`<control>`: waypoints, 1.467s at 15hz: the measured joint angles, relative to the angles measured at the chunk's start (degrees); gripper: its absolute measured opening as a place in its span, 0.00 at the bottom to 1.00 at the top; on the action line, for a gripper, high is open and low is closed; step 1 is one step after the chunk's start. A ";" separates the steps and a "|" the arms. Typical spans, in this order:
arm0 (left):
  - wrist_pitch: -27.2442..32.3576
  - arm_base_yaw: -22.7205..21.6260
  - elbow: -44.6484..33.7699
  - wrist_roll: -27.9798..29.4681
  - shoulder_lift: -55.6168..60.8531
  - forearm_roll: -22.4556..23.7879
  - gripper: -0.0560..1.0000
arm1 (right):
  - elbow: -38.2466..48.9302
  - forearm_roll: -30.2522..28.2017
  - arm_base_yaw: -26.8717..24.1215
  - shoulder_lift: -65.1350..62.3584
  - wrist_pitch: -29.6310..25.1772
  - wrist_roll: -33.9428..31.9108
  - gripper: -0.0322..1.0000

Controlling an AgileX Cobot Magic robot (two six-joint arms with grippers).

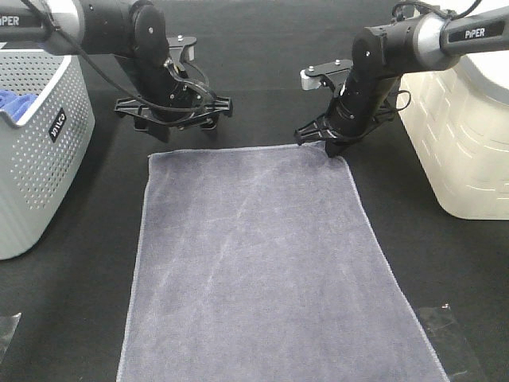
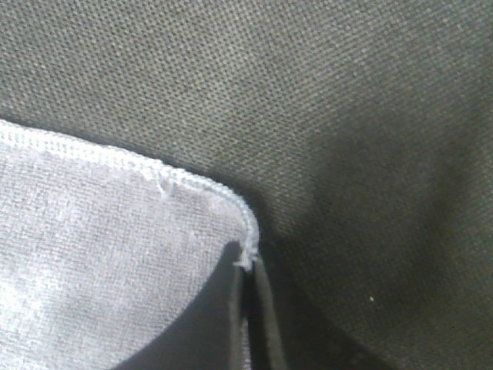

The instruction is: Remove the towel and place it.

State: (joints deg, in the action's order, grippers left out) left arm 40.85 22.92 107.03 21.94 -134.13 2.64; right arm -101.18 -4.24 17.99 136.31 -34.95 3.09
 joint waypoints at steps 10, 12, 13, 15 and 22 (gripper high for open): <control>4.24 -3.78 0.57 5.16 -4.13 4.13 0.75 | -0.11 -0.17 0.00 0.00 -0.80 -0.17 0.03; 4.18 -4.53 0.57 5.33 -4.41 4.13 0.75 | -0.11 -0.17 0.00 0.00 -0.80 -0.17 0.03; 3.95 -4.64 0.57 5.33 -4.58 4.13 0.75 | -0.11 -0.17 0.00 0.00 -0.80 -0.17 0.03; 2.64 -4.64 0.63 5.33 -5.39 4.07 0.70 | -0.11 -0.17 0.00 0.00 -0.80 -0.17 0.03; 1.95 -4.70 1.38 5.33 -6.36 3.55 0.26 | -0.11 -0.23 0.00 0.06 -0.86 -0.17 0.03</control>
State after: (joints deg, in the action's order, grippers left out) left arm 42.80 18.22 108.40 27.27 -140.49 6.19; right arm -101.30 -4.47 17.99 136.36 -35.81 2.92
